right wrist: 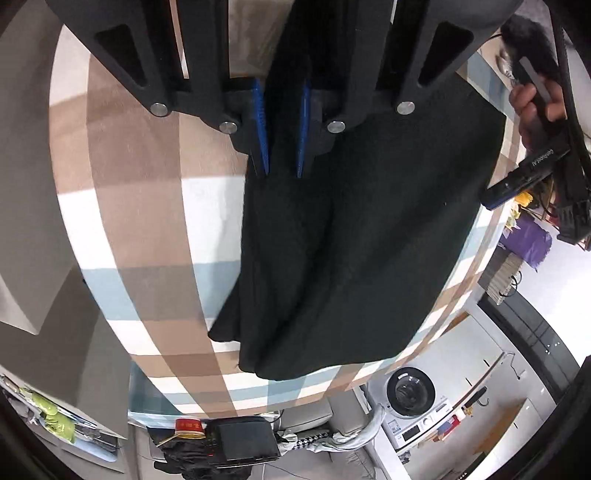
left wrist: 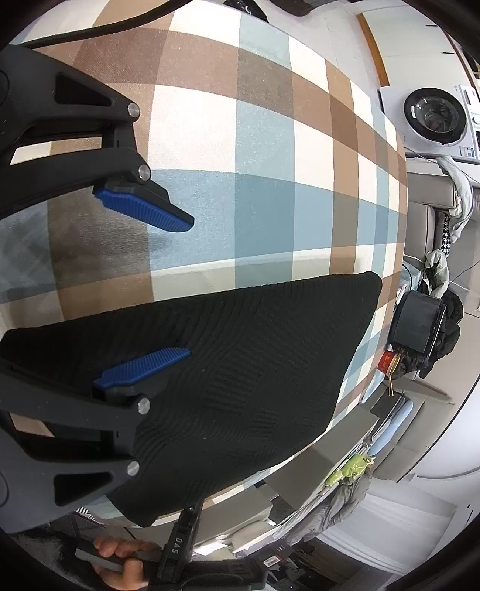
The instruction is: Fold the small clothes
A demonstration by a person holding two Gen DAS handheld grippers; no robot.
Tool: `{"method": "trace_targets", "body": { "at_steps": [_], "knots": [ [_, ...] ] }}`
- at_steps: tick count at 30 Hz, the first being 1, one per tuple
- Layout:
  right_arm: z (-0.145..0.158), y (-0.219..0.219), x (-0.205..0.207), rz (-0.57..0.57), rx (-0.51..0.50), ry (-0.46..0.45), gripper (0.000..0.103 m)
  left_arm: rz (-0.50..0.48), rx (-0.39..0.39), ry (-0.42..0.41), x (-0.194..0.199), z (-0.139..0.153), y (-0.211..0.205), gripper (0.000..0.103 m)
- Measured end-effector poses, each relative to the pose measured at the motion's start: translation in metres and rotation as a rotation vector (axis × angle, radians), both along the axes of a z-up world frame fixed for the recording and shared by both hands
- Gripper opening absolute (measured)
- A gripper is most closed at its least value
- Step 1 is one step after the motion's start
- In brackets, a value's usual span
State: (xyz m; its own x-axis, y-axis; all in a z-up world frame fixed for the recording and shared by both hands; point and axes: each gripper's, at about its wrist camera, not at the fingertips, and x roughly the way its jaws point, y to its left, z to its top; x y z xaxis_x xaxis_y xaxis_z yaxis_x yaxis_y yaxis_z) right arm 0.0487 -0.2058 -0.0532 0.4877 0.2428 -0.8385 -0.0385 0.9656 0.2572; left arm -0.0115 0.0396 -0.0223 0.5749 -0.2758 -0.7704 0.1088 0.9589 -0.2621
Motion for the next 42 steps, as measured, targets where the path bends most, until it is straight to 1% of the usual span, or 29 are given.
{"method": "trace_targets", "body": {
  "at_steps": [1, 3, 4, 6, 7, 9, 12, 15, 16, 17, 18, 19, 21, 22, 24, 26, 27, 28, 29, 31, 32, 33, 35, 36, 38, 42],
  "knots": [
    [0.004, 0.0, -0.003, -0.003, -0.002, -0.008, 0.016, 0.001, 0.0, 0.001, -0.001, 0.0, 0.001, 0.063],
    [0.016, -0.001, -0.009, -0.018, 0.016, -0.04, 0.021, 0.007, -0.004, 0.004, -0.002, 0.0, 0.002, 0.063],
    [0.021, 0.0, -0.011, -0.016, 0.029, -0.053, 0.022, 0.007, -0.005, 0.005, -0.002, 0.0, 0.001, 0.063],
    [0.029, 0.005, -0.015, 0.004, 0.063, -0.082, 0.027, 0.002, -0.013, 0.004, -0.002, 0.0, -0.001, 0.063],
    [0.029, 0.01, -0.015, 0.025, 0.077, -0.078, 0.027, -0.005, -0.016, 0.002, -0.002, 0.001, -0.002, 0.063],
    [0.028, 0.015, -0.013, 0.031, 0.074, -0.076, 0.027, -0.027, -0.011, -0.008, -0.004, 0.004, -0.007, 0.063],
    [0.019, 0.019, -0.013, 0.069, 0.156, -0.054, 0.028, -0.071, -0.001, -0.021, -0.008, 0.008, -0.014, 0.063],
    [0.002, 0.025, -0.012, 0.085, 0.153, 0.004, 0.029, -0.114, 0.019, -0.019, -0.011, 0.006, -0.022, 0.065],
    [-0.001, 0.025, -0.012, 0.089, 0.157, 0.0, 0.029, -0.122, 0.028, -0.015, -0.011, 0.003, -0.024, 0.065],
    [0.0, 0.026, -0.013, 0.096, 0.156, -0.016, 0.024, -0.123, 0.032, -0.009, -0.011, 0.001, -0.025, 0.065],
    [0.003, 0.029, -0.015, 0.11, 0.146, -0.037, 0.012, -0.123, 0.031, -0.003, -0.01, -0.001, -0.025, 0.065],
    [0.007, 0.031, -0.017, 0.124, 0.151, -0.053, 0.01, -0.121, 0.029, 0.003, -0.01, -0.003, -0.024, 0.065],
    [0.023, 0.03, -0.024, 0.142, 0.173, -0.114, 0.009, -0.117, 0.029, 0.008, -0.011, -0.004, -0.023, 0.065],
    [0.026, 0.028, -0.025, 0.14, 0.171, -0.114, 0.009, -0.116, 0.033, 0.009, -0.01, -0.005, -0.022, 0.065],
    [0.023, 0.023, -0.023, 0.11, 0.14, -0.087, 0.008, -0.111, 0.04, 0.013, -0.01, -0.007, -0.02, 0.066],
    [0.01, 0.018, -0.017, 0.071, 0.077, -0.021, 0.009, -0.107, 0.039, 0.019, -0.011, -0.009, -0.018, 0.066],
    [0.005, 0.016, -0.016, 0.058, 0.086, -0.003, 0.009, -0.11, 0.043, 0.019, -0.011, -0.009, -0.018, 0.066],
    [0.006, 0.013, -0.017, 0.049, 0.106, -0.009, 0.01, -0.113, 0.051, 0.016, -0.013, -0.008, -0.019, 0.066],
    [0.009, 0.011, -0.018, 0.043, 0.125, -0.017, 0.014, -0.12, 0.055, 0.009, -0.015, -0.006, -0.02, 0.066],
    [0.015, 0.009, -0.022, 0.037, 0.125, -0.041, 0.02, -0.152, 0.052, -0.003, -0.021, -0.002, -0.024, 0.066],
    [0.016, 0.008, -0.022, 0.033, 0.124, -0.051, 0.026, -0.166, 0.058, -0.006, -0.023, -0.002, -0.027, 0.066],
    [0.017, 0.006, -0.023, 0.022, 0.119, -0.056, 0.035, -0.182, 0.071, -0.009, -0.024, -0.002, -0.031, 0.066],
    [0.017, 0.003, -0.024, 0.003, 0.114, -0.063, 0.046, -0.2, 0.079, -0.006, -0.026, -0.003, -0.035, 0.066],
    [0.017, 0.001, -0.024, -0.013, 0.108, -0.066, 0.05, -0.205, 0.064, 0.0, -0.026, -0.004, -0.036, 0.066],
    [0.016, 0.001, -0.025, -0.023, 0.093, -0.065, 0.052, -0.208, 0.042, 0.012, -0.026, -0.005, -0.038, 0.066],
    [0.008, 0.005, -0.021, -0.014, 0.089, -0.045, 0.052, -0.212, 0.03, 0.011, -0.025, -0.006, -0.042, 0.065]
  ]
}}
